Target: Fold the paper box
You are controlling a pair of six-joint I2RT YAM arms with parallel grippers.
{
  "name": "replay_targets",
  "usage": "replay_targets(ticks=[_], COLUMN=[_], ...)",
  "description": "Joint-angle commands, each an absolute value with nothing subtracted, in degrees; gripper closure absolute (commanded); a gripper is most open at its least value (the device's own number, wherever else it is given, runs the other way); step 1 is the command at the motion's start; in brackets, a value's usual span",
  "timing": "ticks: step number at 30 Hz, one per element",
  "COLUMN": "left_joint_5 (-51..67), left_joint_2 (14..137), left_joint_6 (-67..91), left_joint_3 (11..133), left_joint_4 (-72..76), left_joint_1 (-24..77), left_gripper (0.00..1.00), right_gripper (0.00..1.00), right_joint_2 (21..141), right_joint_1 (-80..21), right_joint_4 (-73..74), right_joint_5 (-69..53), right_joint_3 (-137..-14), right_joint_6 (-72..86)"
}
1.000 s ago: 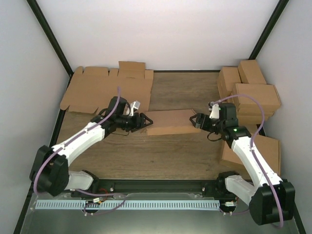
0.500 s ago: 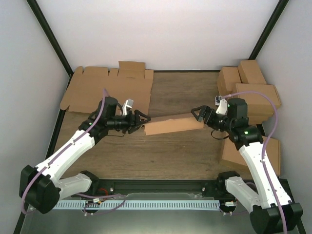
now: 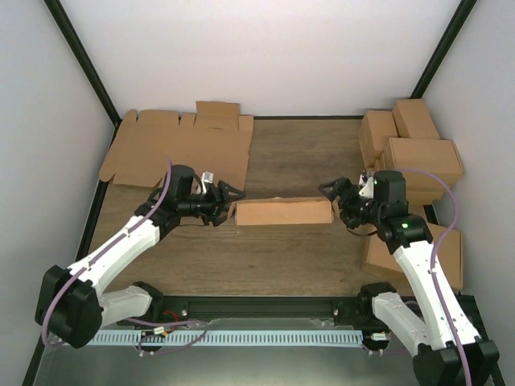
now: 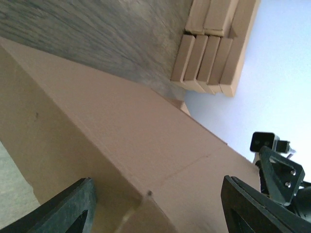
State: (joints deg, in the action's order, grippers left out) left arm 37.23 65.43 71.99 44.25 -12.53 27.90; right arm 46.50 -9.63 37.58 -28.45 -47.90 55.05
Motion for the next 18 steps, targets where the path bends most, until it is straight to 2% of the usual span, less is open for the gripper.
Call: replay_targets(ticks=[1, 11, 14, 18], left_joint_5=[38.1, 37.1, 36.5, 35.3], left_joint_2=[69.4, 72.7, 73.2, 73.5], left_joint_6=[71.8, 66.9, 64.1, 60.9], left_joint_3=[46.6, 49.8, 51.7, 53.3], left_joint_4=[-9.2, -11.0, -13.2, -14.8], left_joint_1=[26.8, 22.8, 22.4, 22.2], left_gripper=[0.27, 0.18, 0.12, 0.06], right_gripper=[0.08, 0.04, 0.00, 0.00], right_joint_2=[49.1, 51.9, 51.7, 51.3], right_joint_1=[-10.5, -10.5, -10.5, -10.5], right_joint_4=[34.6, 32.5, 31.7, 30.9], right_joint_5=[-30.3, -24.5, -22.9, -20.6], right_joint_3=[-46.6, -46.5, -46.9, -47.2], right_joint_6=[59.1, 55.8, 53.7, 51.0])
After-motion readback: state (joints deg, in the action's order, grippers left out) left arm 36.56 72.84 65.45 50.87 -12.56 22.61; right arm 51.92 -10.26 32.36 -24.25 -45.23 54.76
